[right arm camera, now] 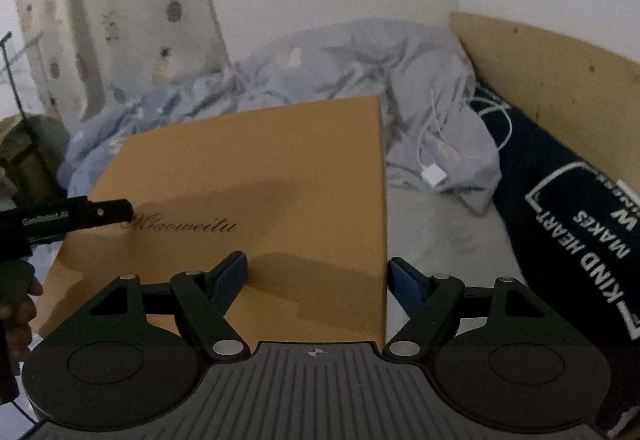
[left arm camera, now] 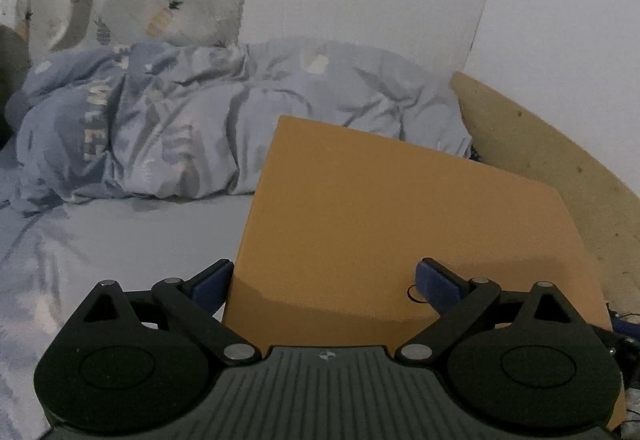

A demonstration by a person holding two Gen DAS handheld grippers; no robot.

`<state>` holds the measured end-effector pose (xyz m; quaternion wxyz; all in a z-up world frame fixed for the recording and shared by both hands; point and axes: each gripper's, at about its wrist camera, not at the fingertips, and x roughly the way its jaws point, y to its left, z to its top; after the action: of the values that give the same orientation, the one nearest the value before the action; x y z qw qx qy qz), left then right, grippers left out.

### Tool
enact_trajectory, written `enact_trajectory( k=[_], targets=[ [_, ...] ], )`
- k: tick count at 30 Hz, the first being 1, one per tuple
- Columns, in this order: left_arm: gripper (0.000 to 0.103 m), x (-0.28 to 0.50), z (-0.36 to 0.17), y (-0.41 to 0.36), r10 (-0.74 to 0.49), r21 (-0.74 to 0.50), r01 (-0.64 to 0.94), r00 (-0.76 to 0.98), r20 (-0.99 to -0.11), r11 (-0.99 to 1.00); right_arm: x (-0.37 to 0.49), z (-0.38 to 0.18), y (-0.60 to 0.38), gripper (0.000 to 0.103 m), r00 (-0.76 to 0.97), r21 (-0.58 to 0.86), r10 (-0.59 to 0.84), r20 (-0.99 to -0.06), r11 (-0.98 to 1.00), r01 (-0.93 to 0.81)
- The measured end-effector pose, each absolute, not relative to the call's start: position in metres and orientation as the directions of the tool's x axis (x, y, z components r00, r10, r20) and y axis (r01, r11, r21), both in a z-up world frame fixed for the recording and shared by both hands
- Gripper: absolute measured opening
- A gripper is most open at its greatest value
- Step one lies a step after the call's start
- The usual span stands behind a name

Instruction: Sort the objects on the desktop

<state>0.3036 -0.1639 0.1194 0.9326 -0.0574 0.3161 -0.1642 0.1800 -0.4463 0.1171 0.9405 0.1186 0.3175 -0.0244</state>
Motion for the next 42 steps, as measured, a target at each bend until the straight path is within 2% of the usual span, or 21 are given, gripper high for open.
enact_trajectory(
  k=[11,16,27,42],
  targets=[
    [0.1,0.229,0.128,-0.094,-0.278,-0.215,0.187,0.778,-0.564,0.959,0.12,0.156,-0.406,0.079,0.803,0.188,0.096,-0.588,0.982,0.02],
    [0.1,0.202,0.119,-0.061,-0.234,-0.217,0.129,0.778,-0.584,0.968,0.084,0.155,-0.354,0.079,0.785,0.183,0.142,-0.603,0.982,-0.037],
    [0.1,0.161,0.088,-0.012,-0.144,-0.186,0.03,0.755,-0.639,0.982,0.059,0.119,-0.289,0.079,0.706,0.216,0.243,-0.665,0.968,-0.13],
    [0.1,0.139,0.014,0.014,-0.106,-0.175,-0.033,0.68,-0.725,0.984,0.067,0.055,-0.251,0.079,0.589,0.223,0.27,-0.762,0.963,-0.152]
  ],
)
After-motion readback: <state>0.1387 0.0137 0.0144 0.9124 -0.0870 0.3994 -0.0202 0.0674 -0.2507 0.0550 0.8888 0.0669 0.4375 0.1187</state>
